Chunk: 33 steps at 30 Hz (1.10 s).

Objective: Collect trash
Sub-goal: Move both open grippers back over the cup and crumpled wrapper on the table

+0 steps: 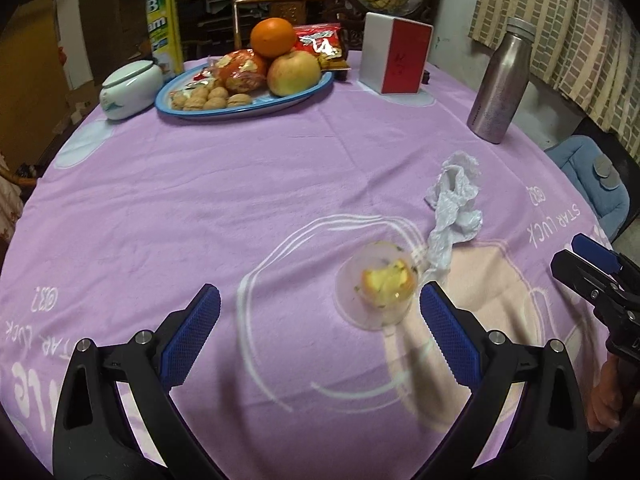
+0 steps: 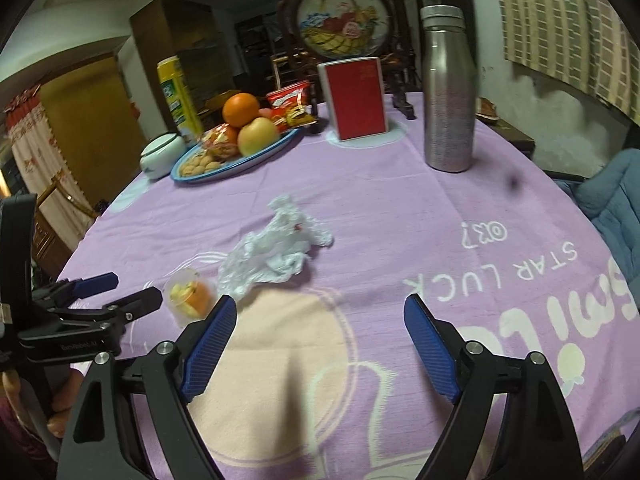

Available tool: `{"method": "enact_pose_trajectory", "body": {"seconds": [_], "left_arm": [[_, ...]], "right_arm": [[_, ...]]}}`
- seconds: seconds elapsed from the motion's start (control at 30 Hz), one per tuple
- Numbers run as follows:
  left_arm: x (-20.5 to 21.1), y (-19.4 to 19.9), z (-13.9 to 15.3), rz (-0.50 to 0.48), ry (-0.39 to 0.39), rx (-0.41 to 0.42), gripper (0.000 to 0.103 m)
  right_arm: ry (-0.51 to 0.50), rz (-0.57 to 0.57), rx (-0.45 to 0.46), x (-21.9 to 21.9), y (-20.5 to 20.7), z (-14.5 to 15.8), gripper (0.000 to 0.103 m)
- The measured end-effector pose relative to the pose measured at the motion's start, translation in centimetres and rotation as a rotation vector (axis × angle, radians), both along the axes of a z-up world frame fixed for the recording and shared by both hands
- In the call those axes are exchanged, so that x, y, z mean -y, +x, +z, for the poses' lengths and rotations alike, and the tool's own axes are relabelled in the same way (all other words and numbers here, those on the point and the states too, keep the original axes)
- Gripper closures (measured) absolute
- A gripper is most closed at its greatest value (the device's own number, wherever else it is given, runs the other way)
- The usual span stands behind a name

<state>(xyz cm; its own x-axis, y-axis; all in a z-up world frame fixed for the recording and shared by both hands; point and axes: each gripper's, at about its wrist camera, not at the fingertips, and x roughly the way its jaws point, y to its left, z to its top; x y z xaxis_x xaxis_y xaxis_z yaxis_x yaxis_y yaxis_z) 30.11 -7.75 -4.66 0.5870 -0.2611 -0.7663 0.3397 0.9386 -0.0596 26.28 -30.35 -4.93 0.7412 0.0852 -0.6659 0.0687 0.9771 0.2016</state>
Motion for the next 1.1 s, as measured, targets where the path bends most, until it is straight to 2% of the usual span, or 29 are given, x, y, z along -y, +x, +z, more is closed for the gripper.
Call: {"method": "enact_pose_trajectory", "body": {"seconds": [0.1,0.3,0.67,0.87,1.0,1.1], "left_arm": [[0.4,0.3,-1.0,-0.020,-0.010,-0.005,0.007],[1.7,1.1,-2.6,-0.049,0.024,-0.044,0.006],[2.1,3.1,-3.1,-0.003,0.044,-0.061,0.006],[-0.9,1.7,-2.7,0.077,0.172,0.009,0.006],[-5.0,0.7,-3.3,0.156,0.165,-0.009,0.006],[-6.4,0.5,-3.1,0.188,0.141,-0.015,0.006]], "right_arm": [[0.026,-0.014,-0.002,0.3,-0.1,0.0,0.018],[0.063,-0.018,-0.007,0.4,-0.2,-0.1,0.017],[0.049,-0.001,-0.027,0.0,-0.1,-0.5,0.016],[0.058,-0.001,-0.067,0.0,0.4,-1.3,0.016],[0.086,0.016,-0.082,0.0,0.5,-1.5,0.016],[0.081,0.025,-0.078,-0.2,0.4,-1.4,0.016]]}}
